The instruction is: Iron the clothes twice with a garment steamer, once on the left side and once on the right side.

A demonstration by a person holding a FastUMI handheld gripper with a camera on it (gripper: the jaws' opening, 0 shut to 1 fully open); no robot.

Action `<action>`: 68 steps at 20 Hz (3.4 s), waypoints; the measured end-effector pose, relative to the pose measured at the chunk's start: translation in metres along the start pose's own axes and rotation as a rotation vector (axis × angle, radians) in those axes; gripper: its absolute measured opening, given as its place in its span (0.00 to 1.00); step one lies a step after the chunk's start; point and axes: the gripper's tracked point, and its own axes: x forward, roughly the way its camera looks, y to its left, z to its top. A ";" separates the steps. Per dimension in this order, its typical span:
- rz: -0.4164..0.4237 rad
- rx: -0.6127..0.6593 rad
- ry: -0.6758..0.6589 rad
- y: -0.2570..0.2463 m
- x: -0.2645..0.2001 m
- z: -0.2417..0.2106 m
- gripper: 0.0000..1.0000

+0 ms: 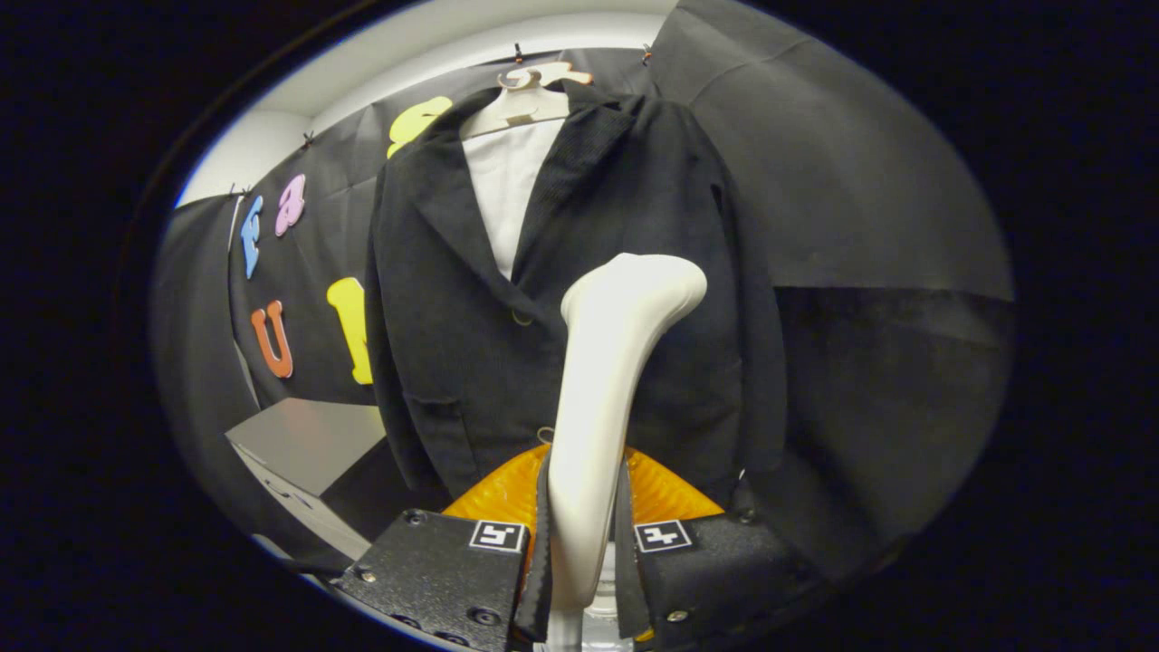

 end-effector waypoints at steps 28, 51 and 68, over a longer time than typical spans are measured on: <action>-0.100 0.107 0.332 0.000 0.001 -0.186 0.31; -0.129 0.166 0.328 0.024 -0.062 -0.199 0.31; 0.121 0.059 0.042 0.183 -0.133 -0.082 0.31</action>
